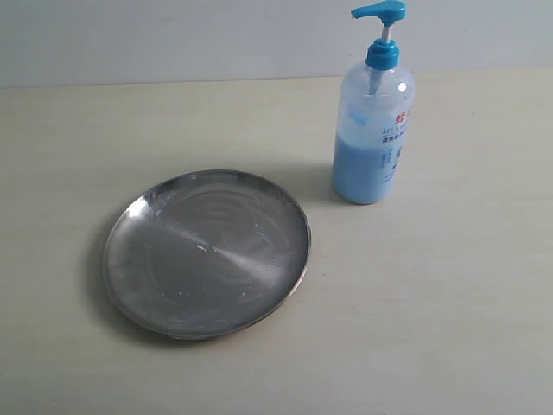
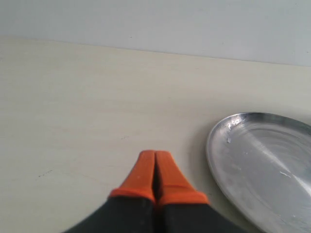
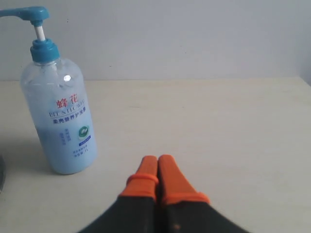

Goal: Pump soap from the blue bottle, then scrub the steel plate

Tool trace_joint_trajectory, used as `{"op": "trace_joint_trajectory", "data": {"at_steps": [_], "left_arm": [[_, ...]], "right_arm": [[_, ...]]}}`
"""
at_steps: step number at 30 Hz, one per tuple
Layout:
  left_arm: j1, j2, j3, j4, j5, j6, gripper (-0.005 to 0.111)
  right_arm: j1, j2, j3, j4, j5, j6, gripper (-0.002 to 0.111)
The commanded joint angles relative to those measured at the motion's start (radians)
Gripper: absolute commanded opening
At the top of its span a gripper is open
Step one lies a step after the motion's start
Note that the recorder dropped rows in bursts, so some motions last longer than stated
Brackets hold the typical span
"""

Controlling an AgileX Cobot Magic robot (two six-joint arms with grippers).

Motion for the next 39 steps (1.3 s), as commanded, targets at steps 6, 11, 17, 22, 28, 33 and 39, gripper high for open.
{"op": "trace_joint_trajectory", "data": {"at_steps": [6, 11, 17, 22, 28, 33, 39], "left_arm": [[-0.006, -0.007, 0.003, 0.0, -0.01, -0.005, 0.0], [-0.006, -0.007, 0.003, 0.0, -0.01, -0.005, 0.0], [-0.006, -0.007, 0.003, 0.0, -0.01, -0.005, 0.0], [-0.006, -0.007, 0.003, 0.0, -0.01, -0.005, 0.0], [-0.006, -0.007, 0.003, 0.0, -0.01, -0.005, 0.0], [-0.006, -0.007, 0.003, 0.0, -0.01, -0.005, 0.0], [-0.006, -0.007, 0.003, 0.0, -0.01, -0.005, 0.0]], "right_arm": [[-0.005, 0.302, -0.253, -0.006, -0.009, -0.001, 0.0], [-0.005, 0.34, -0.275, -0.006, -0.03, -0.001, 0.0], [-0.005, 0.34, -0.275, -0.006, -0.03, -0.001, 0.0], [-0.005, 0.34, -0.275, 0.039, -0.03, -0.001, 0.0], [-0.005, 0.34, -0.275, 0.077, -0.023, -0.001, 0.0], [-0.005, 0.388, -0.275, 0.108, -0.039, -0.005, 0.0], [-0.005, 0.537, -0.275, 0.108, -0.063, -0.03, 0.0]]}}
